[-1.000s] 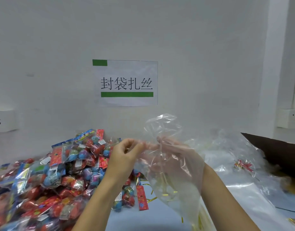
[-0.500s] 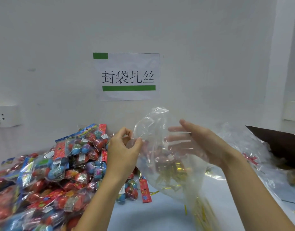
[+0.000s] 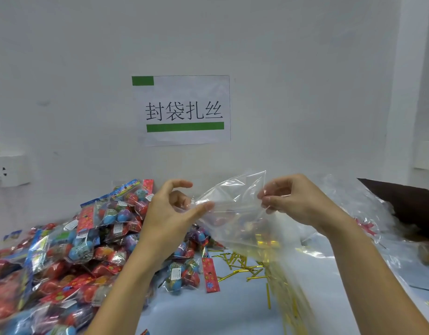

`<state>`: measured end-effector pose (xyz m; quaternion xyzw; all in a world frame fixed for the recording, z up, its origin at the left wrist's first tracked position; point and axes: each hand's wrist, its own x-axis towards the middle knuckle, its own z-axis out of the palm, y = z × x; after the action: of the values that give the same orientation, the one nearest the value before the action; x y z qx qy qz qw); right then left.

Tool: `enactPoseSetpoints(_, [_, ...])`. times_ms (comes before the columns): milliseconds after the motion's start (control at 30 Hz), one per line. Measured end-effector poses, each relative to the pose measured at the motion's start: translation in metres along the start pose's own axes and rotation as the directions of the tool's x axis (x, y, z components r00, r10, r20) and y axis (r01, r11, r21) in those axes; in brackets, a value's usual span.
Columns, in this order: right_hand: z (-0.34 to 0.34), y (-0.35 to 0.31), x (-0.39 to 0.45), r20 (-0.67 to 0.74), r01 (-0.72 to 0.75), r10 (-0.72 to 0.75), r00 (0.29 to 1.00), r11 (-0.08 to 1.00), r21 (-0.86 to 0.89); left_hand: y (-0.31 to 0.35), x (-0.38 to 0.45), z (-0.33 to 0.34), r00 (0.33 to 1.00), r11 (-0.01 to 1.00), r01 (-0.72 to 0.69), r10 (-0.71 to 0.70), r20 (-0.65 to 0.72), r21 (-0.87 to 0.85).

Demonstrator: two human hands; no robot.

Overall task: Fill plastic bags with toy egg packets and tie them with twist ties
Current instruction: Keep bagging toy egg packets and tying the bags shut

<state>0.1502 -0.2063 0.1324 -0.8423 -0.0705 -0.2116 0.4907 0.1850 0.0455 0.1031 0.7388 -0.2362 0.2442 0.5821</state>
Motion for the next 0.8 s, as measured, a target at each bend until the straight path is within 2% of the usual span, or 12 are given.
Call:
enactPoseSetpoints(167, [-0.0014, 0.0005, 0.0006, 0.015, 0.002, -0.001, 1.0, 0.996, -0.089, 0.0004, 0.0013, -0.0029, 0.995, 0.994, 0.063, -0.069, 0.076, 0.086])
enactPoseSetpoints(367, [-0.0031, 0.0, -0.0004, 0.016, -0.003, 0.005, 1.0, 0.993, -0.118, -0.003, 0.0011, -0.0034, 0.998, 0.974, 0.012, -0.026, 0.057, 0.228])
enactPoseSetpoints(633, [-0.0044, -0.0026, -0.0025, 0.013, -0.014, 0.016, 1.0, 0.99, -0.14, -0.0009, 0.0016, -0.0055, 0.995, 0.992, -0.012, -0.001, 0.097, 0.127])
enactPoseSetpoints(800, [-0.0035, -0.0024, -0.0035, 0.004, -0.017, 0.018, 1.0, 0.989, -0.148, -0.0019, 0.0021, -0.0052, 0.993, 0.989, -0.02, 0.002, 0.12, 0.143])
